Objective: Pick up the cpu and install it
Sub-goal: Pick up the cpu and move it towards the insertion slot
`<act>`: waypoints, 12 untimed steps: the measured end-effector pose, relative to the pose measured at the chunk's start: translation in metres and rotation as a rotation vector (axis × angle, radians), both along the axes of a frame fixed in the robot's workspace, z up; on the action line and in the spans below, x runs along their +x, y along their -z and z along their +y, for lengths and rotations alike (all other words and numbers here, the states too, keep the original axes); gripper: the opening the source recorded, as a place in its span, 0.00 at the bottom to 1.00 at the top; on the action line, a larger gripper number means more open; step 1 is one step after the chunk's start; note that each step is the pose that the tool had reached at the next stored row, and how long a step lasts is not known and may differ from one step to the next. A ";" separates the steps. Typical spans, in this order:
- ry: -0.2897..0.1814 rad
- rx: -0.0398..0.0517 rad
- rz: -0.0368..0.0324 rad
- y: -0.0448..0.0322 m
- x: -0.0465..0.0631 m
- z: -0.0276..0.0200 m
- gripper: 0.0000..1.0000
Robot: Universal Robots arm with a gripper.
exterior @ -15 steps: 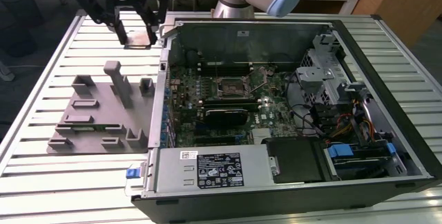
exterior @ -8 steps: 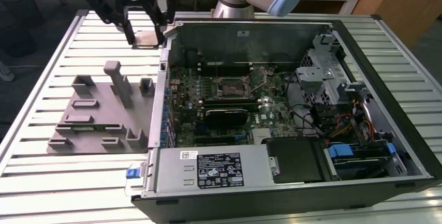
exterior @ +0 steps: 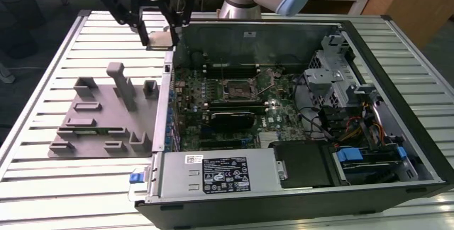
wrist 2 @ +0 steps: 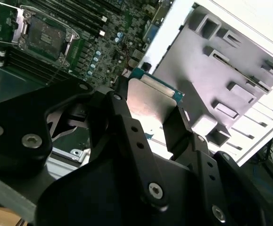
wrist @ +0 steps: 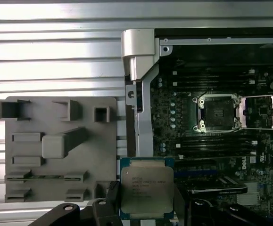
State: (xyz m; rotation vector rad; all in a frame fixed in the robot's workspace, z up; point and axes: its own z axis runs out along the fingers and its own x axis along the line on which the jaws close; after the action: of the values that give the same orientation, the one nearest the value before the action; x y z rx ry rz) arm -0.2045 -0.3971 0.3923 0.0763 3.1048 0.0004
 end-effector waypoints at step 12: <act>0.000 -0.0001 0.0023 0.0017 0.034 0.0000 0.54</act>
State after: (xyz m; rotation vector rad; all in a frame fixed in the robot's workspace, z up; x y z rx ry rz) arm -0.1710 -0.3971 0.3906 0.0764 3.1070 0.0002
